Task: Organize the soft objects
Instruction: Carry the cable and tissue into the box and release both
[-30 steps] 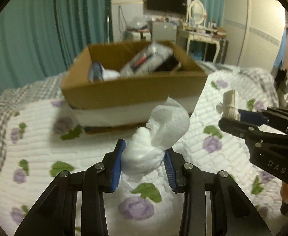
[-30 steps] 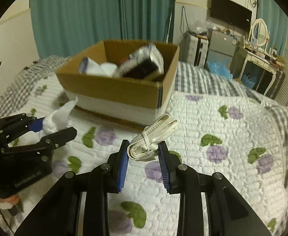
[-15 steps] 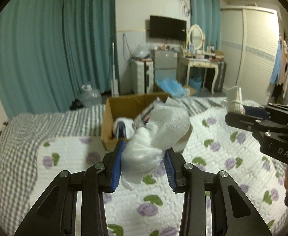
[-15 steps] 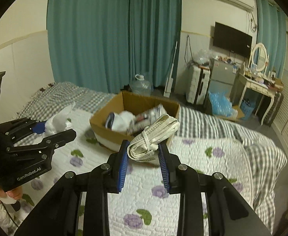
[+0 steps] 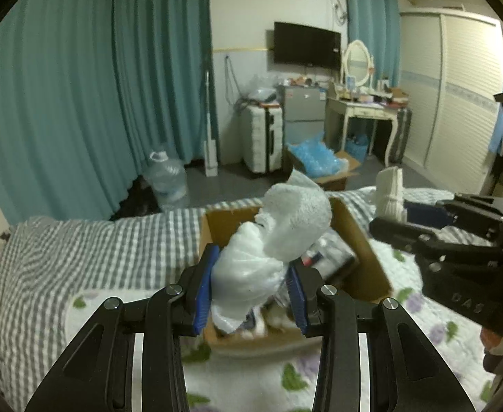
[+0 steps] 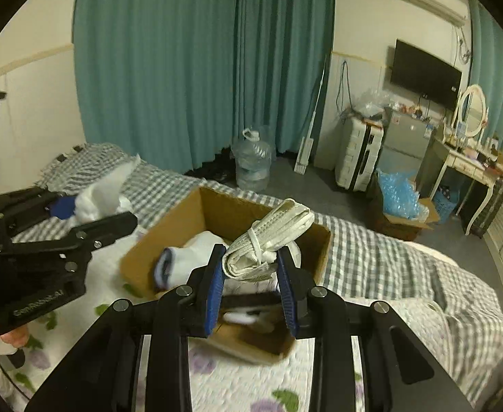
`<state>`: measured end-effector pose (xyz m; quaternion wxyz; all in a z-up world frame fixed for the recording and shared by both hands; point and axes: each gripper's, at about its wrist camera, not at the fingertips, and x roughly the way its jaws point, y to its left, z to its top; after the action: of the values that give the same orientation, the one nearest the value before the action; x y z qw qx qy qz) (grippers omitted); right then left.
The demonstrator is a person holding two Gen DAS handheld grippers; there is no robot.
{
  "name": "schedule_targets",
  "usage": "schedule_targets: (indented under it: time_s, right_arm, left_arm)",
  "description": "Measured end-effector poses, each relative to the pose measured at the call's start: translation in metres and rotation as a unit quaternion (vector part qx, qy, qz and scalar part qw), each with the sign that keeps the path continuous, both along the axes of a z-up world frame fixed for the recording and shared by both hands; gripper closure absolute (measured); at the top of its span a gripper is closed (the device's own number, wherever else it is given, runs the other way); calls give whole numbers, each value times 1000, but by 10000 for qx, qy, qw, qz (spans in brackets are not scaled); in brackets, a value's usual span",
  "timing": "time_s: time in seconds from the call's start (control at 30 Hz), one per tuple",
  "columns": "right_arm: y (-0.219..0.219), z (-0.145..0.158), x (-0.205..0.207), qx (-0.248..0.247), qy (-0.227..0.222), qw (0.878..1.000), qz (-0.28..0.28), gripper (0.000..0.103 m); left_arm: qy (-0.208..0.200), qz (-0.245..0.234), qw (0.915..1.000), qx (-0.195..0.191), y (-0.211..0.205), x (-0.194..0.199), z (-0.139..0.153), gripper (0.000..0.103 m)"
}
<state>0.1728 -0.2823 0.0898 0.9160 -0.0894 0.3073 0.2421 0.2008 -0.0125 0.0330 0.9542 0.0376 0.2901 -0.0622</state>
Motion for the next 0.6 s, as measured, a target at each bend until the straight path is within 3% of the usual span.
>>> schedule_targets:
  time_s: [0.23,0.37,0.47,0.5,0.53,0.6]
  right_arm:
    - [12,-76,69,-236,785,9965,134,74]
    - [13,-93,79,-428,832,9954,206,73]
    - [5,-91,80,-85,887,9959,153,71]
    - [0,-89,78,-11,861,9962,97,62]
    - [-3,-84,74,13,743,9972,-5,44]
    - [-9,-74,67,62,516,9985,-177,26]
  left_arm:
    - [254,31,9995,207,-2,60,-52,65]
    - [446,84,9987,236,-1,76,-82,63]
    - [441,90,9980,438,-6,77,-93,56]
    - [456,103,9975,521,-7,76,-95,50]
    - [462,139,9972,569,-7,77,-95,43]
    - [492,325,9960,666,-7,77,-92,37]
